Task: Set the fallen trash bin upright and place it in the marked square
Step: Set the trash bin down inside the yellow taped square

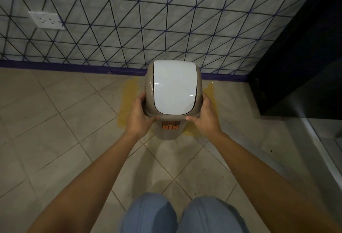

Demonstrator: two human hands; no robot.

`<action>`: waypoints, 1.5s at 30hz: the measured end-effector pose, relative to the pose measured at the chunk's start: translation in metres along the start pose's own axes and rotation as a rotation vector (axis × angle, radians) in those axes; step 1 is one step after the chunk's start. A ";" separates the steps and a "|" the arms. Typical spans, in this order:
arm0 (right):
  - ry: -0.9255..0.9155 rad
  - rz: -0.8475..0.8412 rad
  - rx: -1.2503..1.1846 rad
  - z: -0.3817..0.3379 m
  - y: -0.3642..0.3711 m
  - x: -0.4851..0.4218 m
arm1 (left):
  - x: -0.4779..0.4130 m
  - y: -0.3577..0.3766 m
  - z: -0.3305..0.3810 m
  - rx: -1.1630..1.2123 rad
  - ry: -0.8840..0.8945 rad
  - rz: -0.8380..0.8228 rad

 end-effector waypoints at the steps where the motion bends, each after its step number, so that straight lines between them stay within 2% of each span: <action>1: -0.019 -0.002 0.010 -0.002 0.000 -0.004 | -0.004 0.002 0.001 -0.006 0.000 -0.005; 10: -0.124 -0.003 0.124 -0.010 0.003 -0.044 | -0.041 0.023 0.007 -0.053 0.024 -0.024; 16: -0.182 0.058 0.119 -0.017 0.004 -0.069 | -0.064 0.035 0.017 -0.112 0.121 0.019; 45: -0.167 0.098 0.035 -0.025 0.020 -0.176 | -0.161 0.085 0.031 -0.245 0.124 0.056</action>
Point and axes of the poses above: each hand's wrist, its own x-axis away from the middle knuckle, its own y-axis out of the palm, z = x × y, the point moved 10 cm from there along -x, towards the middle knuckle, and after that the axes turned 15 degrees about z, right-handed, at the moved point
